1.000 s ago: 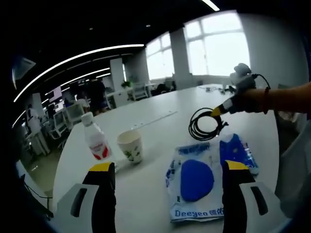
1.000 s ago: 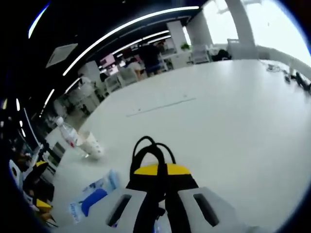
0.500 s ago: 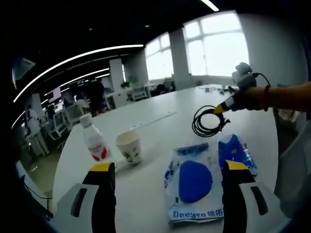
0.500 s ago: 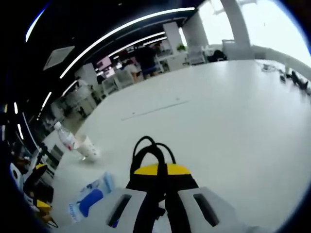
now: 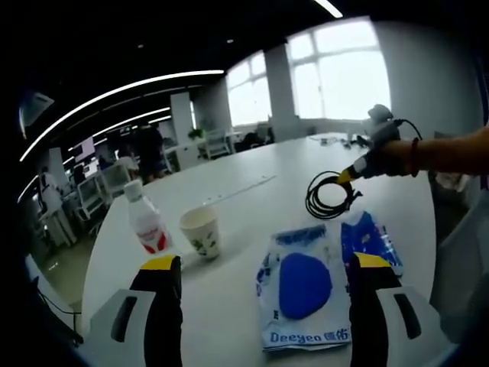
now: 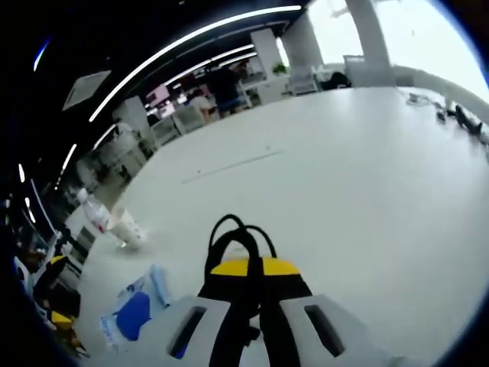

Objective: Arrange the tabletop items into an orderly group along one side of the table until the central work area is clear of visible clutter.

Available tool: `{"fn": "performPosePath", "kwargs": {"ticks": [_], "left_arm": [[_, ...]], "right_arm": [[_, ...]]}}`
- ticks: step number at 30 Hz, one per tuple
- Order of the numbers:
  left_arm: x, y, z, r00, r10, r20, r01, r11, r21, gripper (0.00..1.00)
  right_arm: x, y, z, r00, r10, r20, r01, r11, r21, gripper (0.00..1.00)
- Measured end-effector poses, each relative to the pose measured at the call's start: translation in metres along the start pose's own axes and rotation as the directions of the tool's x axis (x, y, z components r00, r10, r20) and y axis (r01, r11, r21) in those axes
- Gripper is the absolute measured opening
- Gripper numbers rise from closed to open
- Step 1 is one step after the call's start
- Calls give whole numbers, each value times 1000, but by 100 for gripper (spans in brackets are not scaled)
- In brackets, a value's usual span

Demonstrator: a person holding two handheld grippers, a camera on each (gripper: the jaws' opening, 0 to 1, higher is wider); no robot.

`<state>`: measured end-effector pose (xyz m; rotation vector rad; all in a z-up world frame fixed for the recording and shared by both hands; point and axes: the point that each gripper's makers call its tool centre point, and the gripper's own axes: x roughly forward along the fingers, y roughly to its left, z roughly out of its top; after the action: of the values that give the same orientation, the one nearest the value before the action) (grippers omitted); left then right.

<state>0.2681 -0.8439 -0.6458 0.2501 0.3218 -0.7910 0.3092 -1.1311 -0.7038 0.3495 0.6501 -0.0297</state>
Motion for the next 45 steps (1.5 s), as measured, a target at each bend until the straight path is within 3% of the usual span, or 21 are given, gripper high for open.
{"fn": "performPosePath", "kwargs": {"ticks": [14, 30, 38, 45], "left_arm": [[0, -3, -7, 1000, 4, -31, -3, 1000, 17, 89], [0, -3, -11, 998, 18, -52, -15, 999, 44, 87], [0, -3, -15, 998, 21, -61, -19, 999, 41, 87], [0, -4, -16, 998, 23, -66, -20, 999, 35, 88]], "right_arm": [[12, -18, -14, 998, -30, -47, 30, 1000, -3, 0], [22, -31, -32, 994, -55, -90, 61, 995, 72, 0], [32, -42, -30, 992, -81, -98, 85, 996, 31, 2], [26, -38, -35, 989, -107, -106, 105, 994, -29, 3]]}}
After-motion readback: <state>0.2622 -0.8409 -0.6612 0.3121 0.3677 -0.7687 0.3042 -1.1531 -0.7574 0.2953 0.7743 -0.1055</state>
